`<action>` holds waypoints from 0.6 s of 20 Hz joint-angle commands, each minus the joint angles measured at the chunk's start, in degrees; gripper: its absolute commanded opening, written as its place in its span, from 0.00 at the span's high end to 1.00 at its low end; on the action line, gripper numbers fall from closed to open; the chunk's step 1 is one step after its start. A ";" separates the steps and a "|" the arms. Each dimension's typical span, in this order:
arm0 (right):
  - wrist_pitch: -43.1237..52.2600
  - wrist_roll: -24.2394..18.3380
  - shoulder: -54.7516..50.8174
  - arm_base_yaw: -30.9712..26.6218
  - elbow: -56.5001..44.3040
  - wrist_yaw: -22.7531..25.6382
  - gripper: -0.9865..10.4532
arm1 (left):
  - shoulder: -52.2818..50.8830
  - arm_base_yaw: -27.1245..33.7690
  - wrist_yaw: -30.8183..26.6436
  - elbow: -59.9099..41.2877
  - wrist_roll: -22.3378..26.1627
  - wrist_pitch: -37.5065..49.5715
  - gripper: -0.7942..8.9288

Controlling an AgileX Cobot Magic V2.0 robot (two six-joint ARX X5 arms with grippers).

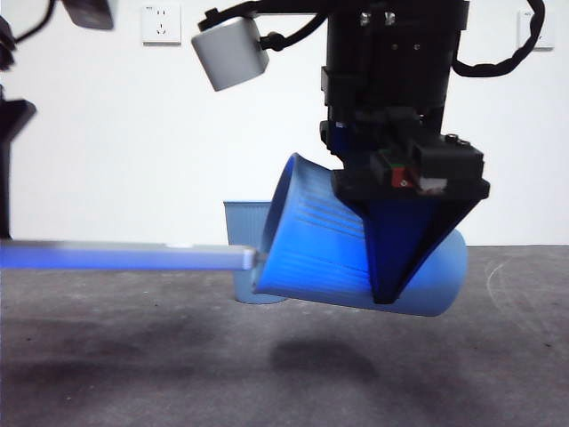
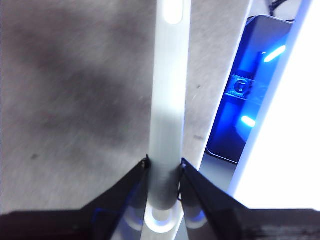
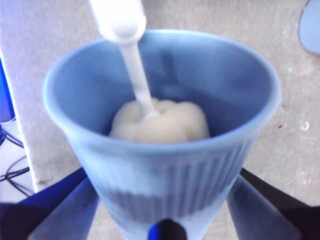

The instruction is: Pick up the cup brush,pick up the cup,insert the brush into the cup,clean the cup,put the cup brush back,put the cup back to the fixed position on the table

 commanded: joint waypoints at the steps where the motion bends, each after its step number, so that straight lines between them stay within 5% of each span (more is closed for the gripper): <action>1: 0.13 0.85 0.66 0.35 0.17 -0.37 0.93 | -2.95 0.98 -0.70 0.00 -2.34 -1.68 0.93; 12: 1.36 1.95 0.63 0.35 0.17 -0.44 0.92 | -21.51 7.54 -2.43 0.00 -5.77 -13.00 0.93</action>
